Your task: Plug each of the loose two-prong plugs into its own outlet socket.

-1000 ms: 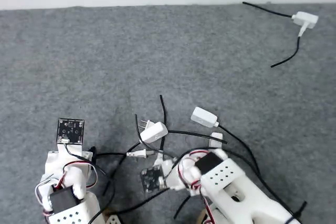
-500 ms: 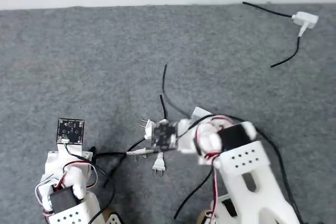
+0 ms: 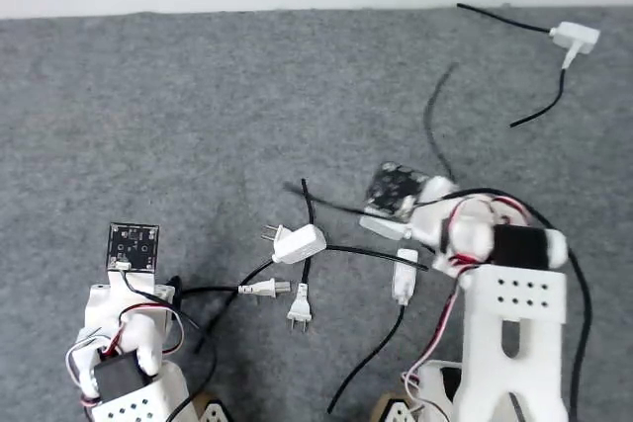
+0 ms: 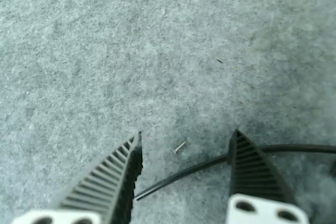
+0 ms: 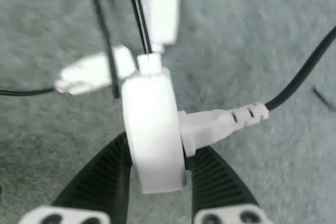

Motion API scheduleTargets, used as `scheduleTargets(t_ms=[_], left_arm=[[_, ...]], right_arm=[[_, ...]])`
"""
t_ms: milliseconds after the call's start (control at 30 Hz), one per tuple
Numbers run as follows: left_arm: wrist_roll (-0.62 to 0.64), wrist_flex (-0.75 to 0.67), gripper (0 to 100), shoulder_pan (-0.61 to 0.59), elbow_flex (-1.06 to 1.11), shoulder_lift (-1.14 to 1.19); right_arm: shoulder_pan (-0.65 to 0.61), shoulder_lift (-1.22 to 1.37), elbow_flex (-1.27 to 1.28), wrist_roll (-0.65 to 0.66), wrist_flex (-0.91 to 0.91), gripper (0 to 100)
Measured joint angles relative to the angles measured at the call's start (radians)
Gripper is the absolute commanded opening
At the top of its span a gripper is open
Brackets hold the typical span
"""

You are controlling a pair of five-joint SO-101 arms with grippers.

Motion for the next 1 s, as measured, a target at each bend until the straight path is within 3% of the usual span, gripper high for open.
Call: scheduleTargets(t_ms=[167, 267, 467, 633, 867, 1000], left_arm=[[0.000, 0.000, 25, 0.000, 0.000, 0.000], [0.000, 0.000, 25, 0.000, 0.000, 0.000], [0.000, 0.000, 25, 0.000, 0.000, 0.000], [0.000, 0.000, 25, 0.000, 0.000, 0.000], [0.000, 0.000, 25, 0.000, 0.000, 0.000], [0.000, 0.000, 25, 0.000, 0.000, 0.000]], right_arm=[[0.049, 0.000, 0.000, -0.005, -0.018, 0.9], [0.058, 0.002, 0.000, -0.074, -0.083, 0.9], [0.110, 0.002, 0.058, -0.166, -0.327, 0.9], [0.199, 0.035, 0.143, -0.215, -0.640, 0.9], [0.282, 0.384, 0.109, -0.224, -1.065, 0.9], [0.293, 0.694, -0.083, -0.224, -1.165, 0.9]])
